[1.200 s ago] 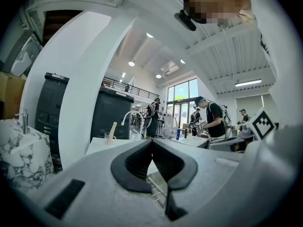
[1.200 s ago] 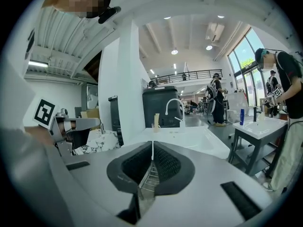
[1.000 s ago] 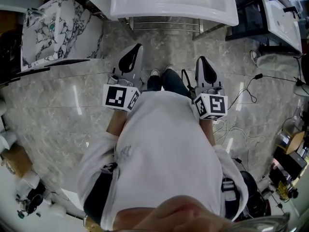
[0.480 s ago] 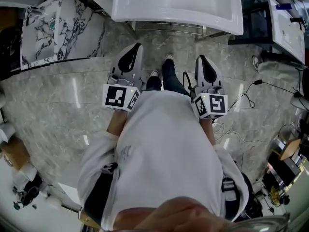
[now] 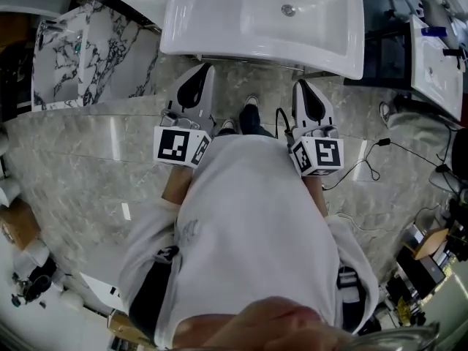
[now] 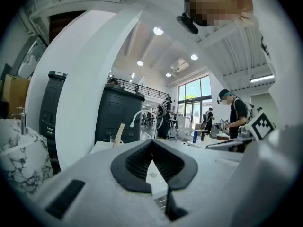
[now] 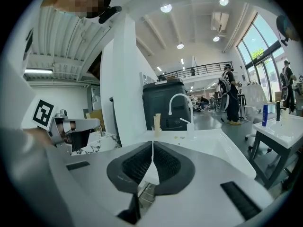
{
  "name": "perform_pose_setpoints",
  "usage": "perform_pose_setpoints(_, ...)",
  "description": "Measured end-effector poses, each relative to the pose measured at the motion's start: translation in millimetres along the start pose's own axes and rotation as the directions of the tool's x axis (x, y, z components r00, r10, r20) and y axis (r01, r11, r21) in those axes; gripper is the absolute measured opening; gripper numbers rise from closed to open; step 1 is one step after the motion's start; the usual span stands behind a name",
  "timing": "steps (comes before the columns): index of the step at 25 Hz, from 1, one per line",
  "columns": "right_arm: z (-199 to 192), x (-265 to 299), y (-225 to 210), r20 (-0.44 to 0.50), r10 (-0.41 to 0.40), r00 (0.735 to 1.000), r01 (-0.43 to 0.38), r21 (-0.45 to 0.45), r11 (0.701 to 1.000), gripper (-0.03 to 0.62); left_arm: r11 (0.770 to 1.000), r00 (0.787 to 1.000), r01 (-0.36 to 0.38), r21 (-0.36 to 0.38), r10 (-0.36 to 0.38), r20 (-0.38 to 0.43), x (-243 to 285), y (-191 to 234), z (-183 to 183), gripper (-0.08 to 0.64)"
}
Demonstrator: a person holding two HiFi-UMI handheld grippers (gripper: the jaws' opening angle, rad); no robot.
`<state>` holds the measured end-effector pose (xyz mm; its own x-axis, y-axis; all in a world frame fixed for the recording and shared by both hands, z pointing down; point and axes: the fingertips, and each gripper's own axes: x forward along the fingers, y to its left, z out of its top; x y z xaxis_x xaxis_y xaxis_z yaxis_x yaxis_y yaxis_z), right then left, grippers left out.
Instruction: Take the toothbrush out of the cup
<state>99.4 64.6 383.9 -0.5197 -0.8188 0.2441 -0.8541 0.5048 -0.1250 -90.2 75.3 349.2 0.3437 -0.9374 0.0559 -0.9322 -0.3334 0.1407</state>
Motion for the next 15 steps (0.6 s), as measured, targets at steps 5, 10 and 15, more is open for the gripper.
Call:
perform_pose_setpoints(5,8,22,-24,-0.004,0.041,0.999,-0.041,-0.003,0.999,0.018,0.999,0.999,-0.032,0.001,0.032,0.031,28,-3,6,0.015)
perform_pose_setpoints(10,13,34,-47,0.003,0.071,0.997,-0.071,0.031,0.997,0.018,0.998,0.997,-0.064,0.0,0.064,0.042,46,-4,6,0.015)
perform_pose_setpoints(15,13,35,-60,0.003,0.08,0.997,-0.08,0.049,0.996,0.018,0.997,0.996,-0.074,0.005,0.074,0.042,53,-7,6,0.015)
